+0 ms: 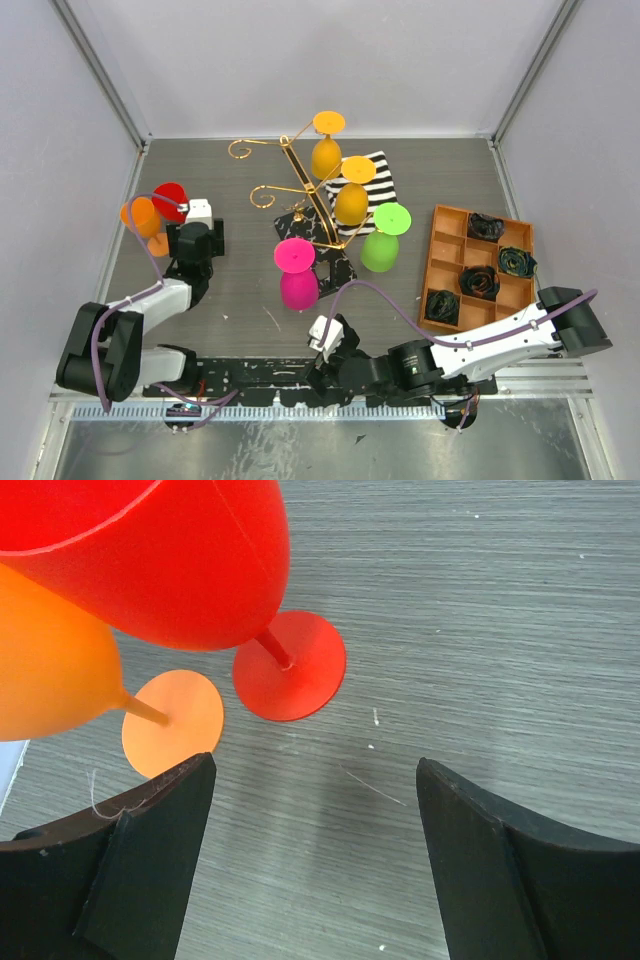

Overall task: Place the wine glass upside down on the wine glass rack
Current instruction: Move the wine glass to the center of the board.

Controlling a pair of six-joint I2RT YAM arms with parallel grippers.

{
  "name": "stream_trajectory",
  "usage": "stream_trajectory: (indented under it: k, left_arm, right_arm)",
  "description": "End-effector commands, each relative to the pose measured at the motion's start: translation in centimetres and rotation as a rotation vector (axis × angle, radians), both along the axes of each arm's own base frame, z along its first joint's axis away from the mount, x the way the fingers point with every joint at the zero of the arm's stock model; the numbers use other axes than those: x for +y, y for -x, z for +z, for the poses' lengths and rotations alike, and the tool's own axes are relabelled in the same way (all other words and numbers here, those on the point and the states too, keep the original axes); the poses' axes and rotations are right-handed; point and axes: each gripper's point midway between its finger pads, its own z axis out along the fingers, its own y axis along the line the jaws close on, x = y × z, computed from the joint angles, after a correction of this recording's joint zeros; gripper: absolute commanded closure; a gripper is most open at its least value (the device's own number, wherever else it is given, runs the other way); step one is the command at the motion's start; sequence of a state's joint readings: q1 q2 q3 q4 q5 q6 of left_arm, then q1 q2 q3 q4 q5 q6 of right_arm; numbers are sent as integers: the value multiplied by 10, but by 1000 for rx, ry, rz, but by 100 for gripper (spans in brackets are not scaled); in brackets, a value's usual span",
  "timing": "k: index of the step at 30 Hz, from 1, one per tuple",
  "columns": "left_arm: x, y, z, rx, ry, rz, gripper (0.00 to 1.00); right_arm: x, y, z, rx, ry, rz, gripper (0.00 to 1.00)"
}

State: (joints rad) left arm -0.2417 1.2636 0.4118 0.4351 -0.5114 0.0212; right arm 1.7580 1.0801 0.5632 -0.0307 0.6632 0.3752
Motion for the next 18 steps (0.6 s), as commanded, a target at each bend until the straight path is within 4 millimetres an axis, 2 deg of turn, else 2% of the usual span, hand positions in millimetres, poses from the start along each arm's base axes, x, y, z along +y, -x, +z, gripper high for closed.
stream_trajectory:
  k: [1,7,18]
  left_arm:
    - [6,-10,4,-65,26,33,12]
    - [8,-16,2,-63,8,31,11]
    - [24,-22,0,-41,-57,103,11]
  right_arm:
    - [8,-1,12,3,-43,-1,0]
    - [9,-3,10,1,-38,-3,0]
    - [12,-4,9,4,-37,15,0]
